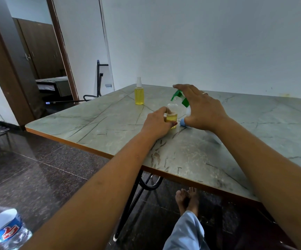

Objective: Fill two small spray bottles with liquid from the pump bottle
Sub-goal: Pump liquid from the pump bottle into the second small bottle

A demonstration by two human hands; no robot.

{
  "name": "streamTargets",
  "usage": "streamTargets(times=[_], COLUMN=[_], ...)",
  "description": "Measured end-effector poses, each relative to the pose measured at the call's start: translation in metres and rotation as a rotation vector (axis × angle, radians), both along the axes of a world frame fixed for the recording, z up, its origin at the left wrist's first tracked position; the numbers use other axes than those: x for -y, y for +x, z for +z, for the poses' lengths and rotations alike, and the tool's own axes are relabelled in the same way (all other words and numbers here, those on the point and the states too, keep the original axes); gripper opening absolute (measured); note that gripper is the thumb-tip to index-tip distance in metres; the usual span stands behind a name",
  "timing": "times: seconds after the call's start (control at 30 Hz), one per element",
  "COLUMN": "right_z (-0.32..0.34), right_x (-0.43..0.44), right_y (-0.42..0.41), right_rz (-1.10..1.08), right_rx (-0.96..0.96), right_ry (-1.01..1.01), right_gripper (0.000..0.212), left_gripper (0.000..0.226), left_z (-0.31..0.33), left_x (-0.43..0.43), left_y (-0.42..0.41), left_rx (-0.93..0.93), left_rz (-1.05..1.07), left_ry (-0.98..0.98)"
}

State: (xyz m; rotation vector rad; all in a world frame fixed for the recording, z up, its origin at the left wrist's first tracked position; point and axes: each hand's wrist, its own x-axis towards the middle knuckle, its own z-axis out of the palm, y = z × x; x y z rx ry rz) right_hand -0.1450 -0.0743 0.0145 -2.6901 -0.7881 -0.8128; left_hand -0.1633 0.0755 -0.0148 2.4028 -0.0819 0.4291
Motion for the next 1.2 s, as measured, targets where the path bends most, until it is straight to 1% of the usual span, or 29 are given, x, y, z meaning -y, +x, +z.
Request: streamTargets(times=[0.27,0.4,0.6,0.87,0.97,1.13,1.2], right_z=[0.0033,0.0028,0.0013,0.0025,0.0009,0.0002,0.0000], right_x=[-0.0017,-0.0023,0.0013,-0.0013,-0.0020,-0.0002,0.0007], right_y=[-0.0020,-0.0022,-0.0006,-0.0009,-0.0010,-0.0008,-0.0003], right_rz=[0.020,0.021,0.020,0.015,0.018,-0.001,-0.001], right_rx=[-0.005,-0.004,-0.012,-0.006,0.004,0.023,0.024], right_ry=[0.080,0.070,0.024,0.091,0.063,-0.013,-0.020], right_gripper=[0.074,0.075,0.091,0.072,0.076,0.093,0.097], left_gripper=[0.042,0.041,0.040,0.040,0.041,0.040,0.039], left_z=[0.0003,0.0001,0.0006,-0.0001,-0.0005,-0.0002,-0.0006], left_x=[0.0008,0.0003,0.0004,0.0005,0.0001,-0.0009,-0.0008], left_y=[0.0010,-0.0001,-0.0013,0.0002,-0.0011,-0.0007,0.0009], left_rx=[-0.009,-0.002,0.004,0.000,0.009,0.019,0.017], left_rz=[0.004,0.002,-0.002,-0.001,-0.003,-0.005,-0.007], left_ry=[0.012,0.000,-0.008,-0.010,-0.014,-0.022,-0.020])
